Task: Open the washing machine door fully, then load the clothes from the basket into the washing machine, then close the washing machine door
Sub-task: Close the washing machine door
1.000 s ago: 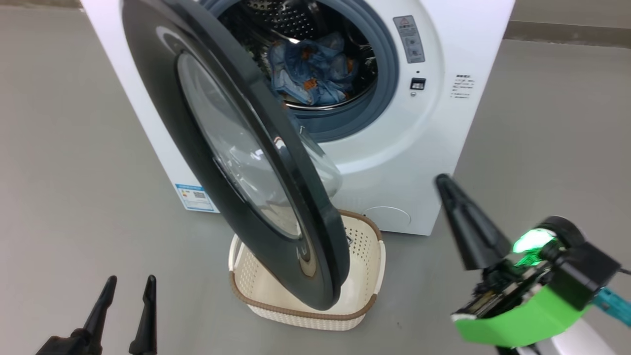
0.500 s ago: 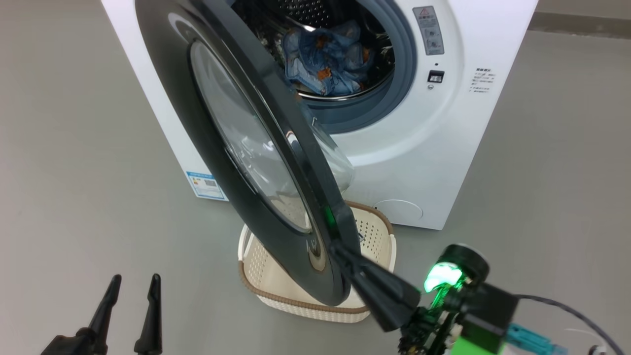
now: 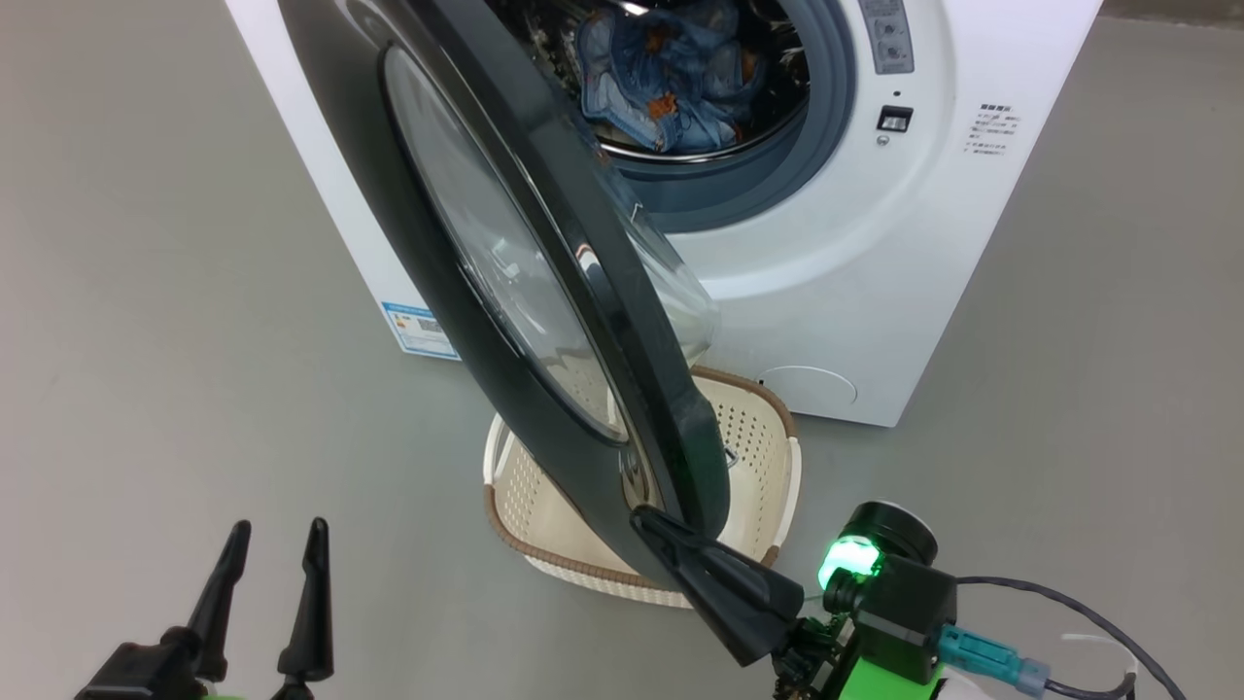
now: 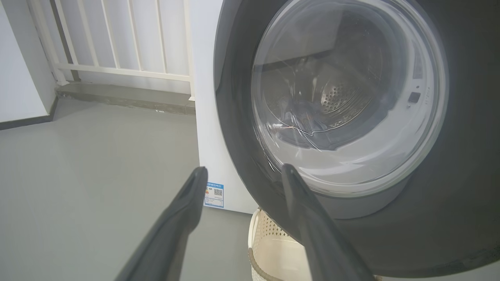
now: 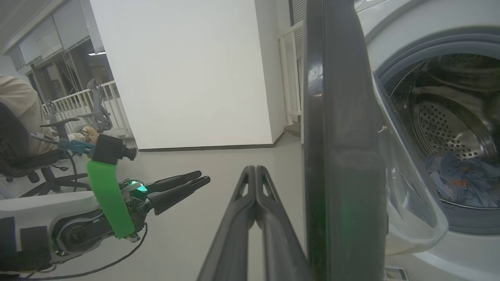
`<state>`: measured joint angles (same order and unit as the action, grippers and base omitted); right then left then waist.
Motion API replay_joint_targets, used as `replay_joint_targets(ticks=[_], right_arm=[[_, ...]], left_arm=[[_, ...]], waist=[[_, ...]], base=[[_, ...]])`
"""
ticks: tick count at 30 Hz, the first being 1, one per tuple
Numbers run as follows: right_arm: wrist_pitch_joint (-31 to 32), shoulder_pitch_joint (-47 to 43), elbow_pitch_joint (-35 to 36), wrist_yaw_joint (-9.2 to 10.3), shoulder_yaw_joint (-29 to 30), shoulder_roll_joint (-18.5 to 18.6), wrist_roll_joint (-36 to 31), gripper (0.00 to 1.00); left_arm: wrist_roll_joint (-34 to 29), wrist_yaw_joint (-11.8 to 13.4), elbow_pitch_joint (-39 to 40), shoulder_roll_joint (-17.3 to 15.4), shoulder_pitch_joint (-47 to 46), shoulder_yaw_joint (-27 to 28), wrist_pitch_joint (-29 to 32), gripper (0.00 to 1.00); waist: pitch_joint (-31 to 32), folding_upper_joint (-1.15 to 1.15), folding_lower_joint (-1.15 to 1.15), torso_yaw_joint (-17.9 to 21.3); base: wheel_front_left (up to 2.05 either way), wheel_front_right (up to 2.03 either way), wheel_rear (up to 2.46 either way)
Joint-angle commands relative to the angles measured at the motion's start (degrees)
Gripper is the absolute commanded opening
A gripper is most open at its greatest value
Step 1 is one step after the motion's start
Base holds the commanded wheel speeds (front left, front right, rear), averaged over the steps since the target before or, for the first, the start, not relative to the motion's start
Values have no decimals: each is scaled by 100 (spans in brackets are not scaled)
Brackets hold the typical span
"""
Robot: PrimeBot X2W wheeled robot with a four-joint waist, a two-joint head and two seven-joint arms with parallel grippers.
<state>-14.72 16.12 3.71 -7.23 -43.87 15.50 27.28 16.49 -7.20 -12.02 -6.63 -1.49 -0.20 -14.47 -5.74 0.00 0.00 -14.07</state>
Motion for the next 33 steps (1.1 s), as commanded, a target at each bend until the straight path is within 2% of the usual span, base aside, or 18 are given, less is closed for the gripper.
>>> replay_joint_targets(ticks=[1, 18, 33], right_arm=[[-28, 147, 62, -25, -88, -22, 28, 0], [-28, 390, -374, -25, -99, -123, 133, 0], [-28, 637, -681, -25, 460, -239, 117, 0]], left_arm=[[-47, -29, 153, -63, -254, 174, -52, 100], [-45, -29, 136, -7, -378, 146, -52, 100], [-74, -29, 263, 25, -473, 12, -52, 100]], waist=[[-49, 0, 0, -22], [-205, 0, 0, -25], [-415, 0, 0, 75]], base=[[0, 0, 0], [0, 0, 0], [0, 0, 0]])
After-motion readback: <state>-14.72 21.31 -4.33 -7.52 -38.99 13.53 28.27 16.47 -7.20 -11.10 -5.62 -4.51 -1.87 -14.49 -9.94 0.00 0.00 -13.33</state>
